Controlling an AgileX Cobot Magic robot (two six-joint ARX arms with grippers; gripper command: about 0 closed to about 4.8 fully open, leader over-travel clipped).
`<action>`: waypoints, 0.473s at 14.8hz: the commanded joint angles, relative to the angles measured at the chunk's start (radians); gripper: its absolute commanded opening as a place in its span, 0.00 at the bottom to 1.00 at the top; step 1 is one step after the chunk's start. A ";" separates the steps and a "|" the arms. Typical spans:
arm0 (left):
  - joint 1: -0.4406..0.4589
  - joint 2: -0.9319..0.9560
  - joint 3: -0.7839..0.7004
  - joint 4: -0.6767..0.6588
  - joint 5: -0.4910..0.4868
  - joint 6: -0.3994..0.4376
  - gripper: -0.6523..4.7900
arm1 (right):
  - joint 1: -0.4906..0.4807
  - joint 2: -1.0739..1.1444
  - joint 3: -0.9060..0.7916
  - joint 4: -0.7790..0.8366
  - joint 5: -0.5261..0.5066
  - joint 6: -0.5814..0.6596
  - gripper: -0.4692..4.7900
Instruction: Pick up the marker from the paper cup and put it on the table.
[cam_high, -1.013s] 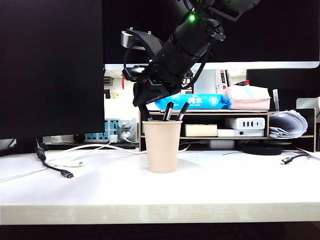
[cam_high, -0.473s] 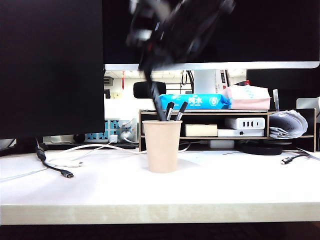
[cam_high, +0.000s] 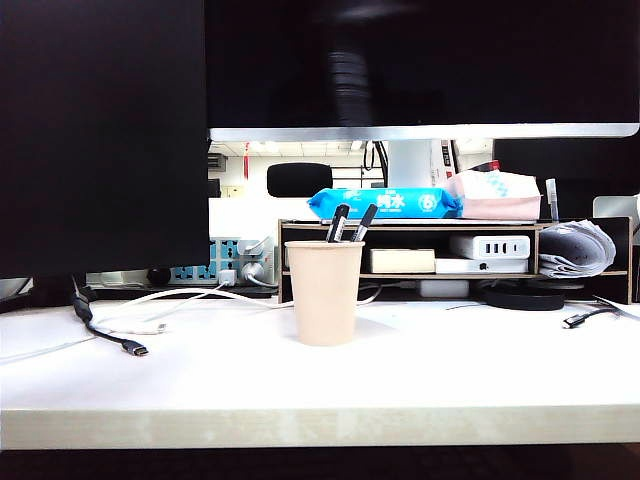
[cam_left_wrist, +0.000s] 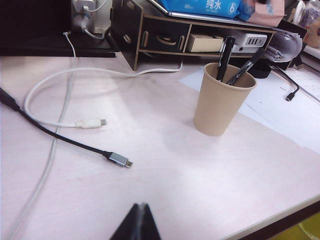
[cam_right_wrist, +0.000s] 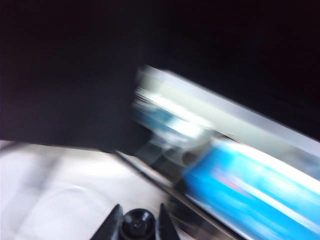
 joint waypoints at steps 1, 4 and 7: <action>0.001 0.000 -0.002 -0.013 0.005 0.004 0.11 | -0.108 0.004 0.002 -0.211 0.049 -0.019 0.18; 0.001 0.000 -0.002 -0.013 0.005 0.004 0.11 | -0.227 0.045 0.002 -0.315 -0.037 -0.007 0.18; 0.001 0.000 -0.002 -0.013 0.005 0.004 0.11 | -0.303 0.141 0.004 -0.388 -0.151 -0.003 0.18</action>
